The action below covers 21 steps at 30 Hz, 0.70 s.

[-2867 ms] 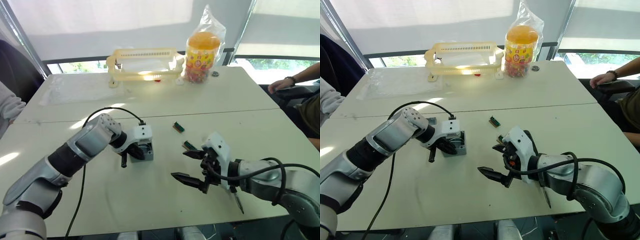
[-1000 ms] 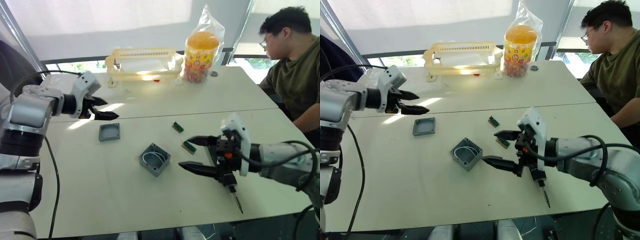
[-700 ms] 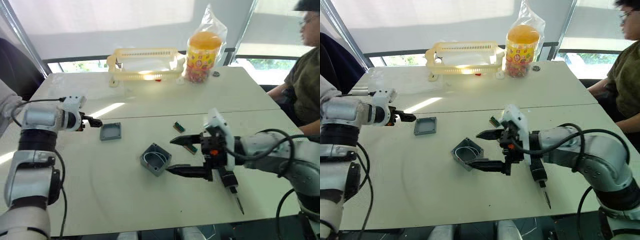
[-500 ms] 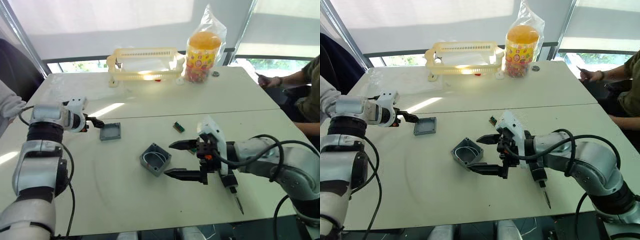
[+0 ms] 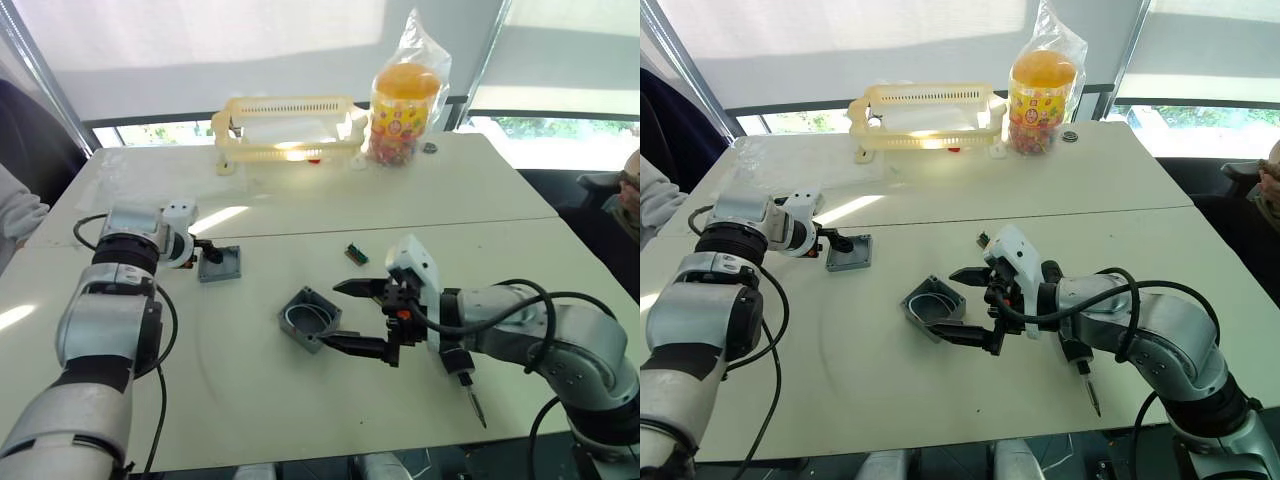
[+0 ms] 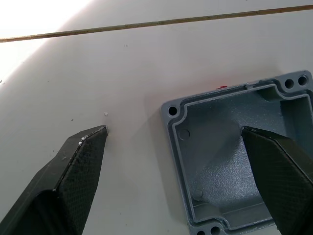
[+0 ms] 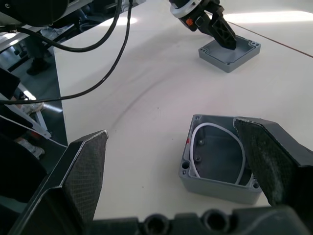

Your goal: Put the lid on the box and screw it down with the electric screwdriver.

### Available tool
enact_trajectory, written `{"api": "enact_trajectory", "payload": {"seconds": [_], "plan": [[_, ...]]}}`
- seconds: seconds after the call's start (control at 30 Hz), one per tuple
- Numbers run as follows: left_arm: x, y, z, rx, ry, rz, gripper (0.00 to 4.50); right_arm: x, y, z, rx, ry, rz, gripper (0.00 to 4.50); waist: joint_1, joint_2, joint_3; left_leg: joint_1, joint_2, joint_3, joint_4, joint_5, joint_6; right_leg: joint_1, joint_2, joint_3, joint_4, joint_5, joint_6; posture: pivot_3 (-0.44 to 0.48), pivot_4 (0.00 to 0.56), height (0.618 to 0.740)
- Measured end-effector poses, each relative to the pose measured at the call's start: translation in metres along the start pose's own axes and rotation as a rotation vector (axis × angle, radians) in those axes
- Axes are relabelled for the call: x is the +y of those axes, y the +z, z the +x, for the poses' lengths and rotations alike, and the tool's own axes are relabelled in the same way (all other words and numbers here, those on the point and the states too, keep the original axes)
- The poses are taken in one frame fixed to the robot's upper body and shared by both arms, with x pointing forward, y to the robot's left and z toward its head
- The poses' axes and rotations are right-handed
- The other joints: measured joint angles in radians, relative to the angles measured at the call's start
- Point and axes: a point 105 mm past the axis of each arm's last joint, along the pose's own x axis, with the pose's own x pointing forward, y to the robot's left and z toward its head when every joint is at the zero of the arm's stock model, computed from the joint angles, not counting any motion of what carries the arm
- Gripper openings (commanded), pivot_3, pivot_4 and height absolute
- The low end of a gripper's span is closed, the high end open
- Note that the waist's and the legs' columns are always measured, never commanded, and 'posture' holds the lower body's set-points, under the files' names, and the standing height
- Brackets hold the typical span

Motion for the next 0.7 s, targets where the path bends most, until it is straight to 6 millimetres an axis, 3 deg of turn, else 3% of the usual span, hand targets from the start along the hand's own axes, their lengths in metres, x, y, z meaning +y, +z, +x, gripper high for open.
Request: {"api": "enact_trajectory", "payload": {"seconds": [0.17,0.2,0.23,0.5,0.57,0.63,0.7], "plan": [[-0.007,0.001,0.004,-0.011,-0.027,-0.011,0.67,-0.002,0.001,-0.001,-0.003,-0.030,0.001,4.50,0.004,0.000,-0.001,0.001,0.000,0.000,0.000,0.000,0.000,0.002,-0.001,0.000,0.000,0.000,0.000,0.000,0.150,0.740],[-0.005,0.000,0.004,-0.009,-0.017,-0.013,0.22,-0.003,0.001,-0.002,-0.003,-0.037,0.001,4.50,0.004,0.001,-0.002,0.001,-0.001,0.000,0.000,0.000,0.000,0.002,-0.001,0.000,0.000,0.000,0.000,0.000,0.150,0.740],[-0.005,0.000,0.004,-0.009,-0.019,-0.021,0.06,-0.004,0.001,-0.004,-0.003,-0.048,0.002,4.50,0.005,0.002,-0.002,0.001,-0.001,0.000,0.000,0.000,0.000,0.002,-0.001,0.000,0.000,0.000,0.000,0.000,0.150,0.740],[-0.006,0.003,0.004,-0.067,-0.055,-0.068,0.06,-0.013,-0.003,-0.011,-0.011,-0.108,0.030,4.50,0.005,0.002,-0.002,0.001,-0.001,-0.001,0.001,0.000,-0.001,0.002,-0.001,-0.001,0.000,0.000,0.000,0.000,0.150,0.740],[-0.016,0.015,0.002,-0.189,-0.122,-0.005,0.06,-0.025,0.004,-0.013,-0.065,-0.152,0.060,4.50,0.004,0.001,-0.002,0.000,0.000,-0.001,0.000,0.001,-0.002,0.001,-0.001,-0.001,0.000,0.000,0.000,0.000,0.150,0.740],[-0.036,0.038,-0.013,-0.383,-0.237,0.067,0.06,-0.042,0.021,-0.014,-0.159,-0.212,0.093,4.50,0.003,0.000,-0.001,-0.001,0.000,-0.001,0.000,0.003,-0.005,-0.001,-0.001,-0.001,0.001,0.001,-0.001,0.000,0.150,0.740],[-0.060,0.065,-0.052,-0.638,-0.373,0.148,0.06,-0.063,0.053,-0.011,-0.289,-0.257,0.134,4.50,-0.005,0.000,0.000,-0.001,0.001,0.001,-0.001,0.003,-0.006,-0.002,-0.001,0.000,0.001,0.001,-0.002,0.000,0.150,0.740]]}}
